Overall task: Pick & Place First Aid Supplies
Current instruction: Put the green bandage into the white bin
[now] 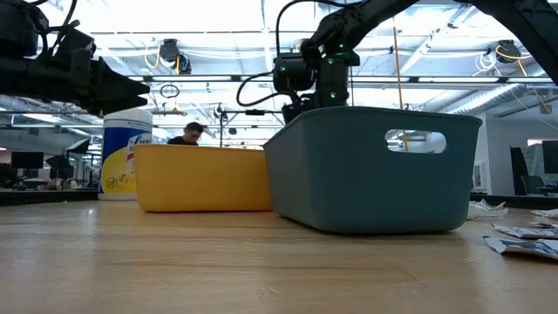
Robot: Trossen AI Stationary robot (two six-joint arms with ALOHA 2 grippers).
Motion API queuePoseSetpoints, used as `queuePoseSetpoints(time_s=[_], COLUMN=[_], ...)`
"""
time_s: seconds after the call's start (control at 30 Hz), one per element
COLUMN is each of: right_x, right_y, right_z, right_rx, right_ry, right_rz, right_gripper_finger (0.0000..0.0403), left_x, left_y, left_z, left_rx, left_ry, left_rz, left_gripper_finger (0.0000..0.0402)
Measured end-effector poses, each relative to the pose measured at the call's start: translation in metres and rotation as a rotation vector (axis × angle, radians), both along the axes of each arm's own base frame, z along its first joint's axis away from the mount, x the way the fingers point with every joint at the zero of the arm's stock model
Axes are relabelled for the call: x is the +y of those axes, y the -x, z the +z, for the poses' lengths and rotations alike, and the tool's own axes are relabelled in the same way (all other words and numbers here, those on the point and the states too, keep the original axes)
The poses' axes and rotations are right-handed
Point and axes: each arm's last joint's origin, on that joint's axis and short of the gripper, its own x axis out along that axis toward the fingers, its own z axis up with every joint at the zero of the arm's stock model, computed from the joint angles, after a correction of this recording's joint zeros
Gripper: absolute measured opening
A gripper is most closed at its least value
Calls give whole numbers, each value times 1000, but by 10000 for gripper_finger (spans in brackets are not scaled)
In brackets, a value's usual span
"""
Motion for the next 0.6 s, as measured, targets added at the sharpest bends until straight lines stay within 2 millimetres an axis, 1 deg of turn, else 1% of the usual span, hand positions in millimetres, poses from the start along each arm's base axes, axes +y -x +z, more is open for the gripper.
queuePoseSetpoints(time_s=[0.1, 0.2, 0.33, 0.47, 0.6], right_x=[-4, -11, -22, -31, -40], right_y=[1, 3, 8, 14, 18], right_z=[10, 19, 28, 28, 28], right_rx=[2, 8, 18, 23, 15], right_ry=[-9, -23, -44, -60, -69], right_rz=[-75, -190, -357, -510, -613], right_gripper_finger=[224, 234, 233, 227, 224], left_x=[0, 0, 0, 0, 0], left_y=[0, 0, 0, 0, 0], left_z=[0, 0, 0, 0, 0], left_rx=[0, 0, 0, 0, 0], left_ry=[0, 0, 0, 0, 0], left_rz=[0, 0, 0, 0, 0], left_gripper_finger=[366, 371, 377, 378, 379])
